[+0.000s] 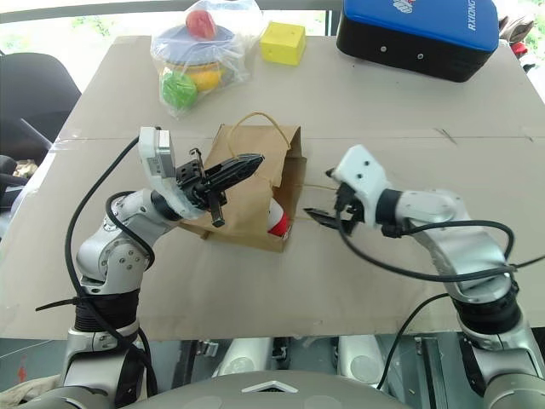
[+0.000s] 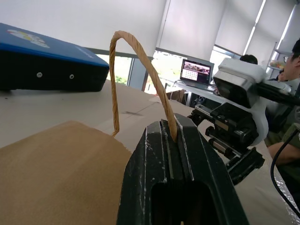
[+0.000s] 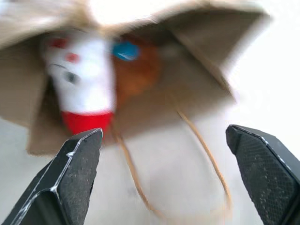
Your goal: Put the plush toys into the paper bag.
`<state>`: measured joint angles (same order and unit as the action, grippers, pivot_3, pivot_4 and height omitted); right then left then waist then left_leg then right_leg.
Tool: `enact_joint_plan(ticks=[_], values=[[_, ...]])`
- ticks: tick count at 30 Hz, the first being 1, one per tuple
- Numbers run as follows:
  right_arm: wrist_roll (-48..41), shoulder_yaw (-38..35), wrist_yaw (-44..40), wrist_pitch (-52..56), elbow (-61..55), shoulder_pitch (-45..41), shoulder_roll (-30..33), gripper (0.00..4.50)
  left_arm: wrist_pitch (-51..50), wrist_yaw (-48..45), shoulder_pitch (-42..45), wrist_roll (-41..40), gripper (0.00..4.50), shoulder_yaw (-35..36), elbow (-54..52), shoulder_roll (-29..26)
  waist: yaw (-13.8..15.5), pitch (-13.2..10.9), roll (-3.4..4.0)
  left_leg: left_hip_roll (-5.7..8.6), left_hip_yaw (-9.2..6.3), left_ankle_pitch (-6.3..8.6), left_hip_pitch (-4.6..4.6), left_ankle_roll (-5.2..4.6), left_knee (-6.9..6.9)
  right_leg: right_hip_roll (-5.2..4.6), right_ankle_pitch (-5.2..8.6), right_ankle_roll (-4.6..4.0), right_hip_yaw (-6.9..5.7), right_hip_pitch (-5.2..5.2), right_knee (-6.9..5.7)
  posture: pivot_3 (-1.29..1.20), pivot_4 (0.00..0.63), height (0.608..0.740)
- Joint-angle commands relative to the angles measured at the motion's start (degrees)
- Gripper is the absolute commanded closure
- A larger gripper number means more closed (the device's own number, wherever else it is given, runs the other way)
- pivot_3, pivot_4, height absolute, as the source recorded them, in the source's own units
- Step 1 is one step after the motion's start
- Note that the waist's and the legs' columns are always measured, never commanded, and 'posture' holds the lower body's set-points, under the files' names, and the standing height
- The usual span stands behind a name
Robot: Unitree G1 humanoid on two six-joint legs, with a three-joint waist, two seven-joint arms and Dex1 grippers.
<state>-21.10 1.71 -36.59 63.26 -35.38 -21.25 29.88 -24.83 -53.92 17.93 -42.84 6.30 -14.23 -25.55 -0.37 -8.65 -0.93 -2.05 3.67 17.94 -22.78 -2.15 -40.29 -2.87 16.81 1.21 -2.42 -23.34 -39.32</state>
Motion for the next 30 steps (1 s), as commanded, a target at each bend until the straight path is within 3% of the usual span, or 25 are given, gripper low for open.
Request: enact_joint_plan(ticks=[1, 4, 6, 7, 10, 14, 16, 26, 30], values=[[-2.7, -5.5, 5.7, 12.9, -1.2, 0.6, -4.2, 0.33, 1.2, -0.8, 0.8, -0.5, 4.50, 0.9, -0.1, -0.2, -0.1, 0.0, 0.00, 0.00, 0.00, 0.00, 0.00, 0.00, 0.00, 0.00, 0.00, 0.00, 0.00, 0.00, -0.03, 0.00, 0.150, 0.733], [-5.0, -10.3, 8.3, 19.5, 0.8, 1.6, -12.1, 0.33, 1.5, -0.9, 1.3, -0.3, 4.50, 0.8, 0.3, -0.1, -0.4, 0.0, 0.01, -0.02, -0.01, 0.00, 0.04, 0.00, 0.01, 0.08, 0.00, 0.00, 0.04, -0.01, -0.08, 0.00, 0.150, 0.733], [-5.4, -10.5, 9.0, 19.8, 2.0, 2.5, -13.8, 0.33, 1.6, -0.8, 1.6, -0.2, 4.50, 0.8, 0.4, -0.1, -0.3, 0.0, 0.01, -0.02, -0.02, 0.00, 0.05, 0.00, 0.03, 0.10, 0.00, 0.00, 0.04, -0.02, -0.08, 0.00, 0.150, 0.733], [-5.8, -10.6, 9.3, 19.6, 3.1, 2.7, -15.1, 0.55, 1.6, -0.8, 1.6, -0.2, 4.50, 0.7, 0.4, -0.1, -0.2, 0.0, 0.01, -0.01, -0.02, 0.00, 0.04, 0.00, 0.03, 0.10, 0.00, 0.00, 0.04, -0.02, -0.08, 0.00, 0.150, 0.733], [-6.1, -9.0, 10.1, 17.1, 5.7, 2.4, -17.0, 1.58, 1.6, -0.7, 1.4, -0.2, 4.50, 0.8, 0.0, -0.1, -0.2, 0.0, 0.01, 0.06, -0.01, 0.00, 0.02, 0.00, 0.03, 0.07, 0.00, 0.00, 0.07, -0.02, -0.06, 0.00, 0.150, 0.733], [-7.3, -9.5, 9.4, 11.7, 7.4, 1.7, -18.3, 3.75, 1.5, -0.1, 1.4, -0.4, 4.50, 1.2, -0.6, -0.2, -0.2, 0.0, 0.01, 0.06, -0.03, 0.00, 0.03, 0.00, 0.03, 0.09, 0.00, 0.00, 0.07, -0.02, -0.07, 0.00, 0.150, 0.733], [-9.3, -11.6, 8.4, 7.9, 7.4, 0.9, -19.6, 4.47, 1.4, 0.3, 1.4, -0.7, 4.50, 1.6, -0.9, -0.3, -0.3, 0.0, 0.01, 0.06, -0.02, 0.00, 0.03, 0.00, 0.03, 0.09, 0.00, 0.00, 0.07, -0.02, -0.07, 0.00, 0.150, 0.733], [-22.1, -19.9, 10.0, 7.6, 5.0, -4.3, -20.6, 4.47, -1.6, 3.6, 4.1, -6.3, 4.50, 4.1, -1.0, 1.1, -0.2, 0.0, 0.01, 0.05, -0.04, 0.00, 0.01, 0.00, 0.03, 0.08, 0.00, 0.00, 0.06, -0.04, -0.08, 0.00, 0.150, 0.733], [-34.0, -26.1, 12.3, 9.4, 0.6, -6.8, -19.9, 4.47, -5.8, 6.4, 8.4, -12.1, 4.50, 6.7, 0.9, 1.4, -0.2, 0.0, 0.01, 0.05, -0.05, 0.00, 0.00, 0.00, 0.03, 0.08, 0.00, 0.00, 0.06, -0.04, -0.08, 0.00, 0.150, 0.733]])
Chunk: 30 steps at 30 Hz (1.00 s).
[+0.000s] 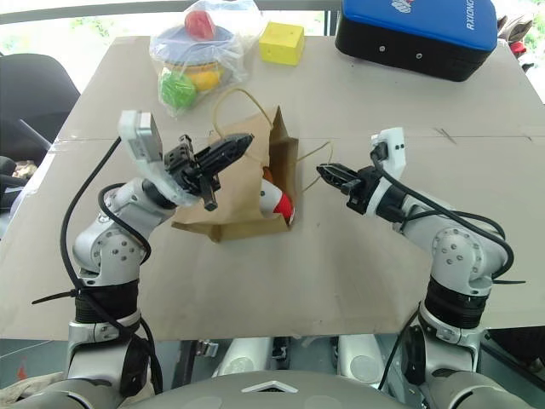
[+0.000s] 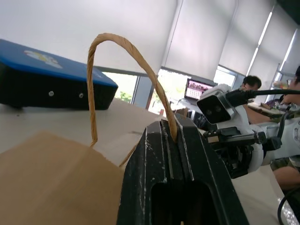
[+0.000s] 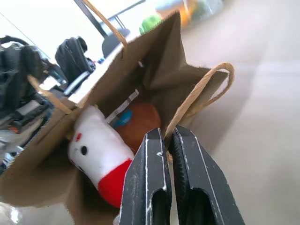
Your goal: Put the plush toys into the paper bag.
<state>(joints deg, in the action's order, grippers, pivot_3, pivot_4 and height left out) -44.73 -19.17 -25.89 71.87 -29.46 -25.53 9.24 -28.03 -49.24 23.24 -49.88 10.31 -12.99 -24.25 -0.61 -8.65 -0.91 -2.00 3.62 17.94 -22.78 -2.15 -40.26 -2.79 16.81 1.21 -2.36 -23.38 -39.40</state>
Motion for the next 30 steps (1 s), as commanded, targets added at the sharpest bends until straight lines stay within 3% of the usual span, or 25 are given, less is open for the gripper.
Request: enact_joint_plan(ticks=[1, 4, 7, 10, 16, 22, 25, 29, 30], values=[[-14.4, -6.6, 2.7, 1.1, -6.2, -3.3, 1.0, 4.47, -3.6, 1.7, 3.9, -6.0, 4.50, 3.0, 0.5, -0.3, 0.0, 0.0, 0.00, 0.00, 0.00, 0.00, 0.01, 0.00, 0.00, 0.00, 0.00, 0.00, 0.00, 0.00, 0.00, 0.00, 0.150, 0.733], [-27.4, -8.5, 9.1, 0.3, -7.5, -5.3, 3.7, 4.47, -5.8, -0.3, 5.7, -6.4, 4.50, 2.8, 2.7, -2.0, -0.1, 0.0, 0.00, 0.00, -0.03, 0.00, 0.00, 0.00, 0.00, 0.00, 0.00, 0.00, -0.03, 0.00, 0.00, 0.00, 0.150, 0.733], [-41.9, -6.3, 18.2, -4.8, -8.8, -7.7, 9.5, 4.47, -3.6, -1.4, 10.6, -1.2, 4.50, 1.6, 9.1, -3.4, -0.1, 0.0, 0.02, 0.00, -0.02, 0.00, 0.01, 0.00, 0.00, 0.01, 0.00, 0.00, -0.03, -0.01, 0.00, 0.00, 0.150, 0.733], [-48.7, -3.4, 23.7, -9.2, -9.0, -8.3, 14.6, 4.47, -1.1, -2.0, 15.1, 4.9, 4.50, -1.0, 15.9, -4.0, 0.1, 0.0, -0.01, 0.05, -0.01, 0.00, -0.01, 0.00, 0.00, 0.01, 0.00, 0.00, -0.06, -0.06, -0.05, 0.00, 0.150, 0.733], [-50.9, 1.3, 28.5, -16.7, -8.7, -8.3, 21.1, 4.47, 4.6, -6.8, 21.6, 12.1, 4.50, -4.3, 25.6, -2.6, -0.1, 0.0, -0.04, 0.11, 0.09, -0.01, -0.06, -0.01, -0.01, -0.02, 0.00, 0.01, 0.10, -0.07, 0.06, 0.00, 0.150, 0.733], [-38.9, 5.5, 25.6, -17.9, -7.7, 1.3, 26.0, 4.47, 9.2, -10.1, 23.2, 18.9, 4.50, -7.7, 31.5, -2.2, 0.1, 0.0, -0.08, 0.01, 0.11, -0.01, -0.12, -0.01, 0.02, 0.03, 0.00, 0.01, 0.09, -0.10, 0.19, 0.00, 0.150, 0.733], [-36.0, 6.2, 23.8, -19.2, -8.3, 3.1, 27.4, 4.47, 9.1, -11.3, 22.4, 19.8, 4.50, -8.3, 30.7, -2.2, 0.2, 0.0, -0.07, -0.01, 0.15, 0.00, -0.22, -0.01, 0.02, 0.03, 0.00, 0.01, 0.09, -0.11, 0.27, 0.00, 0.150, 0.733], [-36.3, 5.6, 21.6, -20.3, -8.7, 4.2, 29.0, 4.47, 2.2, -14.6, 22.4, 13.6, 4.50, -5.1, 28.6, -2.8, 0.0, 0.0, -0.07, -0.07, 0.15, -0.01, -0.21, -0.01, 0.01, 0.07, 0.00, 0.02, 0.08, -0.14, 0.26, 0.00, 0.150, 0.733], [-38.2, 4.5, 20.6, -20.4, -9.5, 5.4, 30.2, 3.96, 1.2, -15.2, 22.0, 13.0, 3.96, -4.6, 27.8, -3.6, 0.0, 0.0, -0.07, -0.08, 0.14, -0.01, -0.21, -0.01, 0.01, 0.08, 0.00, 0.02, 0.07, -0.13, 0.26, 0.00, 0.150, 0.733]])
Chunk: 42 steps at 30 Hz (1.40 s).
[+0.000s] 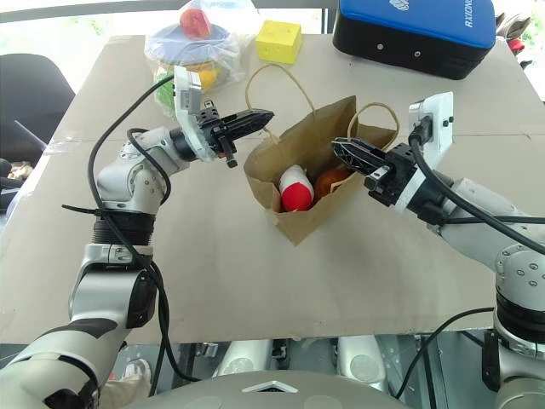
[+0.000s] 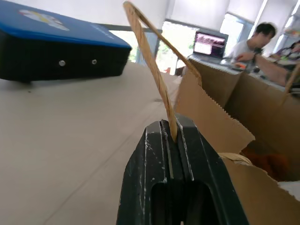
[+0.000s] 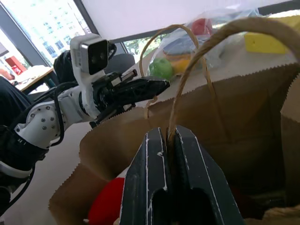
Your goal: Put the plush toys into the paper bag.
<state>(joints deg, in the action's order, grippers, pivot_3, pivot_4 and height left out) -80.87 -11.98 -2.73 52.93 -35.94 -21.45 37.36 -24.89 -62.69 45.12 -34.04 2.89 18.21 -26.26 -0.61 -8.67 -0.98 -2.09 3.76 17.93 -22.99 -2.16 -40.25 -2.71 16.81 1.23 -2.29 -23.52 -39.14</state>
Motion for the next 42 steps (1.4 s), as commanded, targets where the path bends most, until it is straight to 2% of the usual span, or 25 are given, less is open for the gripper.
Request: enact_joint_plan(ticks=[1, 3, 5, 6, 7, 8, 10, 16, 19, 20, 21, 23, 25, 28, 31, 35, 42], values=[[-3.1, -4.0, -3.4, -1.5, -4.0, 2.5, 3.5, 3.70, -2.9, -2.5, -0.5, -3.2, 3.77, 3.1, -4.2, -2.6, 0.0, 0.0, 0.00, 0.00, 0.00, 0.00, 0.00, 0.00, 0.00, 0.00, 0.00, 0.00, 0.00, 0.00, 0.01, 0.00, 0.150, 0.733], [-4.0, -5.5, -4.0, -2.1, -5.3, 4.1, 5.7, 2.86, -4.7, -3.7, -1.6, -4.2, 3.04, 3.8, -5.5, -4.1, 0.0, 0.0, 0.00, -0.01, 0.00, 0.00, -0.01, 0.00, 0.03, 0.00, 0.00, 0.00, 0.00, 0.00, 0.07, 0.00, 0.150, 0.733], [-7.4, -9.0, -5.2, -2.3, -7.3, 6.8, 9.5, 1.88, -7.6, -5.5, -4.2, -6.3, 2.05, 4.9, -7.8, -6.1, 0.0, 0.0, 0.00, -0.01, 0.00, 0.00, -0.01, 0.00, 0.04, 0.00, 0.00, 0.00, 0.01, 0.01, 0.10, 0.00, 0.150, 0.733], [-10.2, -11.1, -5.5, -2.8, -7.9, 7.8, 11.1, 1.83, -8.5, -6.5, -5.7, -7.0, 1.98, 5.3, -9.0, -7.2, 0.0, 0.0, 0.00, 0.00, 0.00, 0.00, -0.01, 0.00, 0.04, -0.02, 0.00, 0.00, 0.01, 0.01, 0.10, 0.00, 0.150, 0.733], [-14.8, -13.3, -5.2, -4.1, -8.1, 8.7, 12.2, 1.81, -9.9, -7.6, -7.4, -8.4, 1.21, 5.8, -10.5, -8.1, 0.0, 0.0, 0.00, -0.01, 0.00, 0.00, -0.01, 0.00, 0.04, -0.03, 0.00, 0.00, 0.00, 0.01, 0.10, 0.00, 0.150, 0.733], [-18.2, -15.1, -5.1, -5.2, -8.2, 9.4, 13.1, 1.81, -11.2, -8.1, -8.6, -9.7, 0.97, 6.3, -11.8, -8.6, 0.0, 0.0, 0.00, -0.02, 0.00, 0.00, 0.01, 0.00, 0.04, -0.04, 0.00, 0.00, 0.00, 0.02, 0.10, 0.00, 0.150, 0.733], [-22.0, -18.3, -5.4, -6.0, -8.7, 11.8, 15.3, 1.81, -13.0, -8.7, -11.1, -11.3, 0.06, 6.6, -14.3, -9.3, 0.0, 0.0, 0.00, -0.03, -0.03, 0.00, 0.02, 0.00, 0.03, -0.05, 0.00, 0.00, -0.02, 0.05, 0.08, 0.00, 0.150, 0.733], [-23.7, -25.8, -7.5, -4.8, -9.2, 20.8, 21.6, 1.81, -12.8, -9.2, -17.2, -10.6, 0.02, 5.3, -20.1, -9.7, 0.6, 0.0, -0.01, 0.00, -0.08, 0.01, 0.13, -0.01, 0.00, -0.09, -0.01, 0.01, -0.08, 0.25, 0.14, 0.00, 0.150, 0.733], [-15.3, -26.8, -11.9, -1.6, -11.1, 27.0, 23.8, 1.81, -11.9, -9.3, -19.6, -10.0, 0.02, 4.4, -22.8, -9.6, 1.0, 0.0, -0.02, -0.01, -0.08, 0.01, 0.17, -0.01, 0.00, -0.08, -0.01, 0.01, -0.08, 0.30, 0.15, 0.00, 0.150, 0.733], [-11.1, -25.4, -13.3, -1.4, -11.8, 28.7, 24.0, 2.34, -11.7, -9.3, -20.2, -9.8, 0.00, 4.0, -23.5, -9.6, 1.1, 0.0, -0.02, -0.01, -0.08, 0.01, 0.18, -0.01, 0.00, -0.06, -0.01, 0.01, -0.08, 0.30, 0.16, 0.00, 0.150, 0.733], [-5.4, -22.6, -15.4, -1.8, -13.0, 30.2, 24.2, 2.63, -11.3, -9.9, -21.0, -9.4, 0.00, 3.3, -24.3, -10.0, 1.2, 0.0, -0.01, -0.02, -0.08, 0.01, 0.18, -0.01, 0.00, -0.05, -0.01, 0.01, -0.08, 0.31, 0.16, 0.00, 0.150, 0.733], [4.6, -14.5, -18.4, -3.9, -14.7, 30.6, 23.6, 3.51, -10.0, -10.8, -22.4, -8.1, 0.00, 1.8, -25.3, -10.5, 1.2, 0.0, -0.02, -0.01, -0.08, 0.01, 0.21, -0.01, 0.00, -0.03, -0.01, 0.01, -0.04, 0.31, 0.16, 0.00, 0.150, 0.733], [15.1, -3.8, -21.0, -6.9, -15.2, 27.4, 22.3, 4.48, -8.3, -11.7, -23.1, -6.1, 0.00, 0.2, -25.7, -11.0, 1.1, 0.0, -0.01, -0.01, -0.08, 0.01, 0.25, -0.01, 0.00, 0.02, -0.01, 0.01, 0.00, 0.31, 0.16, 0.00, 0.150, 0.733], [30.4, 13.5, -22.9, -10.4, -11.0, 17.5, 17.1, 4.48, -7.8, -10.6, -23.4, -5.7, 0.00, -0.8, -26.9, -10.4, 1.0, 0.0, -0.05, -0.02, -0.10, 0.01, 0.26, -0.01, -0.02, 0.09, -0.01, 0.00, 0.04, 0.29, 0.14, 0.00, 0.150, 0.733], [40.4, 24.2, -24.5, -13.1, -4.4, 9.2, 10.6, 4.48, -6.2, -8.9, -24.0, -4.0, 0.00, -2.0, -28.4, -9.7, 0.9, 0.0, -0.04, 0.00, -0.13, 0.01, 0.25, -0.01, -0.04, 0.12, -0.01, 0.00, 0.05, 0.28, 0.14, 0.00, 0.150, 0.733], [47.6, 30.0, -26.9, -16.0, 2.2, 3.2, 4.1, 4.48, -4.7, -4.5, -25.4, -1.8, 0.00, -3.3, -31.6, -7.8, 1.3, 0.0, -0.04, 0.00, -0.13, 0.01, 0.19, -0.01, -0.04, 0.11, -0.01, 0.00, 0.04, 0.24, 0.16, 0.00, 0.150, 0.733], [51.7, 30.9, -30.3, -18.1, 6.7, 1.5, -1.9, 4.48, -1.6, 2.8, -28.6, 1.4, 0.00, -3.8, -36.8, -5.2, 1.3, 0.0, -0.04, 0.00, -0.14, 0.01, 0.12, -0.01, -0.04, 0.02, -0.01, 0.00, -0.02, 0.20, 0.14, 0.00, 0.150, 0.733]])
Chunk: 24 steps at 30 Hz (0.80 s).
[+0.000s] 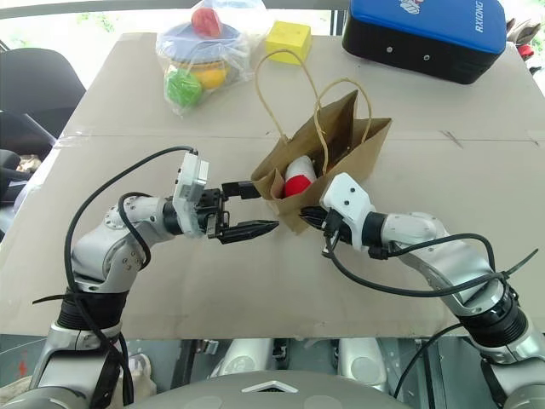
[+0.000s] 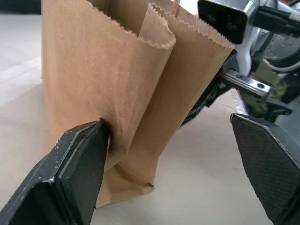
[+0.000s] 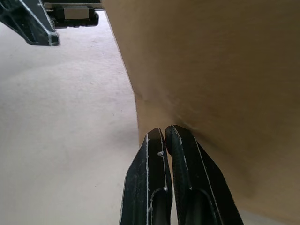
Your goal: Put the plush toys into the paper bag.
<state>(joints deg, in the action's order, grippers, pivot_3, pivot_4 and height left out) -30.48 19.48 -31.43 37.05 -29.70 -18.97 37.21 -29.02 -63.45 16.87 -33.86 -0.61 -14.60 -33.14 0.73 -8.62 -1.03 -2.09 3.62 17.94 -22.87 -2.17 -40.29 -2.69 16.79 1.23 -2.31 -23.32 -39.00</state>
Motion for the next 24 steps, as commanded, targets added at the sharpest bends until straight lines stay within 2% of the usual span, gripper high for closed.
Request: enact_joint_plan(ticks=[1, 10, 17, 19, 21, 24], values=[[1.7, -0.6, -2.0, -2.5, 1.1, -1.2, -2.9, 4.48, 3.1, 5.3, -0.2, 1.8, 0.00, -0.3, -4.2, 2.7, 0.0, 0.0, 0.00, 0.00, 0.00, 0.00, 0.01, 0.00, 0.00, 0.00, 0.00, 0.00, 0.00, 0.00, -0.03, 0.00, 0.150, 0.733], [5.9, -1.0, -4.1, -4.5, 8.3, -3.0, -9.0, 4.48, 9.5, 12.7, 0.0, 9.1, 0.00, -2.5, -1.6, 7.8, 0.0, 0.0, 0.01, 0.01, 0.01, 0.00, 0.06, 0.00, -0.01, 0.01, -0.02, -0.02, 0.00, 0.00, -0.10, 0.00, 0.150, 0.733], [8.8, -1.0, -5.1, -5.8, 10.3, -2.2, -11.4, 4.48, 18.6, 17.2, 3.4, 15.1, 0.00, -3.5, 5.1, 12.5, 0.1, 0.0, 0.00, 0.02, 0.03, 0.00, 0.05, 0.00, -0.01, 0.00, -0.02, -0.02, -0.01, 0.00, -0.10, 0.00, 0.150, 0.733], [9.0, -1.3, -5.3, -5.5, 9.7, -1.7, -11.5, 4.50, 19.8, 17.8, 4.1, 14.9, 0.97, -3.3, 6.4, 13.7, 0.0, 0.0, 0.00, 0.02, 0.03, 0.00, 0.05, 0.00, -0.01, -0.01, -0.02, -0.02, -0.01, 0.00, -0.10, 0.00, 0.150, 0.733], [9.1, -1.7, -5.3, -5.2, 9.2, -1.1, -11.5, 4.50, 21.4, 17.8, 4.4, 15.0, 1.62, -3.3, 7.5, 14.4, -0.1, 0.0, 0.00, 0.02, 0.03, 0.00, 0.05, 0.00, -0.02, -0.01, -0.02, -0.02, -0.01, 0.00, -0.11, 0.00, 0.150, 0.733], [9.0, -2.5, -5.1, -4.6, 7.9, 0.0, -11.1, 4.50, 23.3, 17.3, 4.6, 14.8, 2.96, -3.2, 9.0, 14.8, -0.1, 0.0, 0.01, 0.01, 0.03, 0.00, 0.06, 0.00, -0.01, 0.00, -0.02, -0.02, -0.02, 0.00, -0.12, 0.00, 0.150, 0.733]])
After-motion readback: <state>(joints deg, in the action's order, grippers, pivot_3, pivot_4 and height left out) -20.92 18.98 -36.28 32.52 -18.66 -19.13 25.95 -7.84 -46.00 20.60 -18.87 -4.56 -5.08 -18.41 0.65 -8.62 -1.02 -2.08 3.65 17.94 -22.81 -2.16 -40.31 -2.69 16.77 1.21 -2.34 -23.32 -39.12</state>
